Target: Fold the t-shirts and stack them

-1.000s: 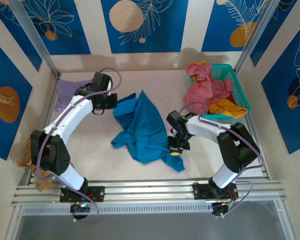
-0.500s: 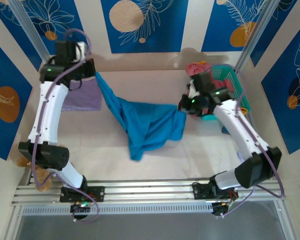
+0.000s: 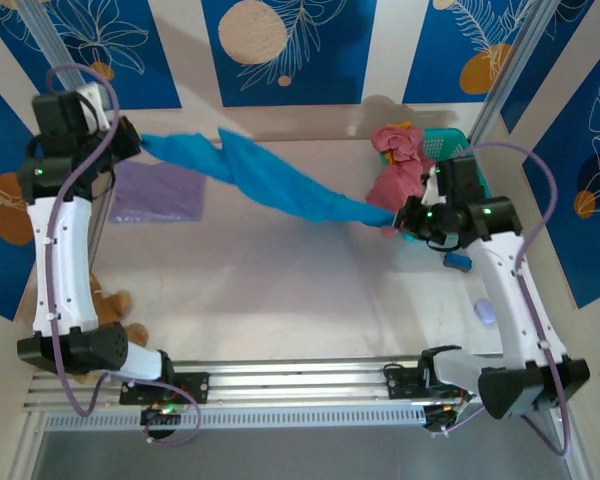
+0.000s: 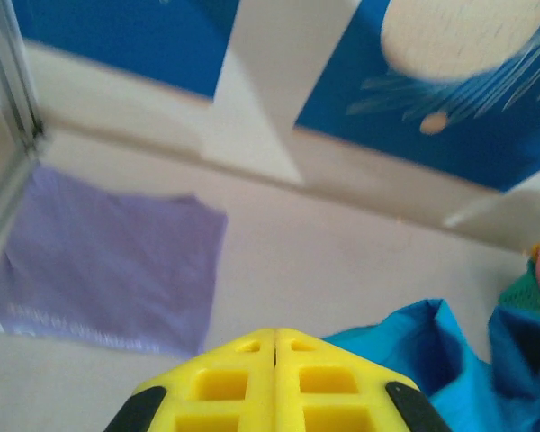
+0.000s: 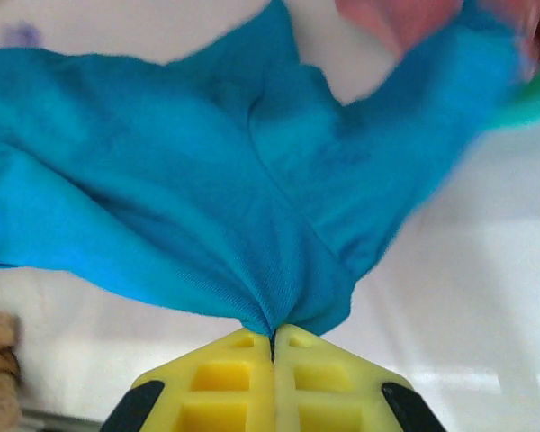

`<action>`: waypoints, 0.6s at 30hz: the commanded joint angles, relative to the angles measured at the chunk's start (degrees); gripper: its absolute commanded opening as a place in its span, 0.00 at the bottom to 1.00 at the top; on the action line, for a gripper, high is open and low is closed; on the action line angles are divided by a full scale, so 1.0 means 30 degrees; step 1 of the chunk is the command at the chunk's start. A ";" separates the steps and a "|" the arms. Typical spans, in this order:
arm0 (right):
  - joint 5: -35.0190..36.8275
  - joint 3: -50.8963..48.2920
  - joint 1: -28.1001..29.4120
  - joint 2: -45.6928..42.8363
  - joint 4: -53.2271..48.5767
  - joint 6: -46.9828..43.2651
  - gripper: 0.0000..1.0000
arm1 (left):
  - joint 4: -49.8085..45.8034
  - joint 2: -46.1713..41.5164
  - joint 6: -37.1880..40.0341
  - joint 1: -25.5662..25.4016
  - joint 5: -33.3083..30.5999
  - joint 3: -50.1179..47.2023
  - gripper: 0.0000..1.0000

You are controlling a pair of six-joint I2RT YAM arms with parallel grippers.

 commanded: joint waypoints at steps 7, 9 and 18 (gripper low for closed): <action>-0.1737 -0.3434 0.3032 0.1452 0.0401 0.0123 0.46 | 0.3972 -0.2616 -0.1168 0.0154 0.2090 -1.3533 0.00; -0.1810 -0.2913 0.4207 0.2117 0.1005 0.0467 0.52 | 0.4413 -0.2581 -0.1363 0.0147 0.2485 -1.4754 0.00; -0.3318 -0.1262 0.8082 0.9577 0.5182 0.2501 0.51 | 0.4447 -0.2887 -0.1215 0.0146 0.2316 -1.6038 0.00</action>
